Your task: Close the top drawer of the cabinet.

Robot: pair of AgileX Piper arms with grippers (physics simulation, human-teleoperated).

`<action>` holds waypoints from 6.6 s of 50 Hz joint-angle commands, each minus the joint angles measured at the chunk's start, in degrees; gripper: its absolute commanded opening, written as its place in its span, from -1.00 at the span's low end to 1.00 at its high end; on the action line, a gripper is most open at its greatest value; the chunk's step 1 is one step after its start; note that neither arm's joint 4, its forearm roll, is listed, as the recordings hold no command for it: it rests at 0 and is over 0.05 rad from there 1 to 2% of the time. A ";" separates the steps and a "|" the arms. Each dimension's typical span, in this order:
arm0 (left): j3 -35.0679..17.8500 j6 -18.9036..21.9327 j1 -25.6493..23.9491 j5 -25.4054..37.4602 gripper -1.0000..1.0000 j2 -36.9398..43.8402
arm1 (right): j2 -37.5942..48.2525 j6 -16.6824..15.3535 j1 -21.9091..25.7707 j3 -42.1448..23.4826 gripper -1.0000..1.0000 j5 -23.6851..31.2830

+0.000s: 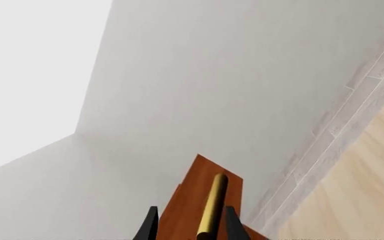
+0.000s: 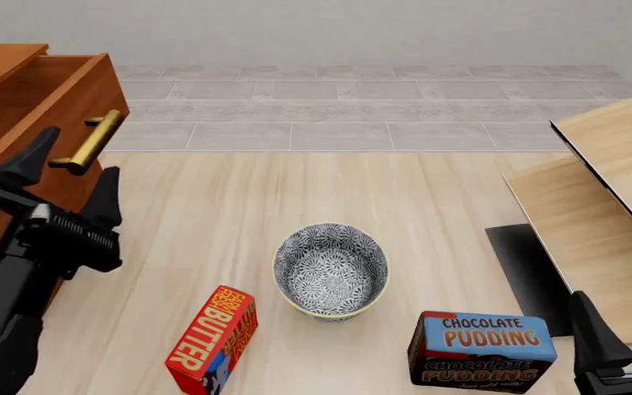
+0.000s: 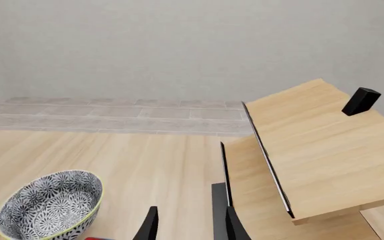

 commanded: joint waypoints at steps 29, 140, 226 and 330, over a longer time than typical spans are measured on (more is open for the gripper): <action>-0.88 1.21 1.58 0.00 1.00 2.40 | -0.02 -0.24 0.14 0.00 1.00 -0.04; -2.82 1.51 6.48 -0.01 1.00 5.62 | -0.08 -0.48 0.28 -0.01 1.00 -0.03; -3.36 0.64 10.61 0.00 1.00 6.18 | -0.09 -0.98 0.19 0.00 1.00 -0.16; -4.50 -0.89 17.81 0.00 1.00 7.33 | -0.18 -1.54 0.05 -0.01 1.00 -0.27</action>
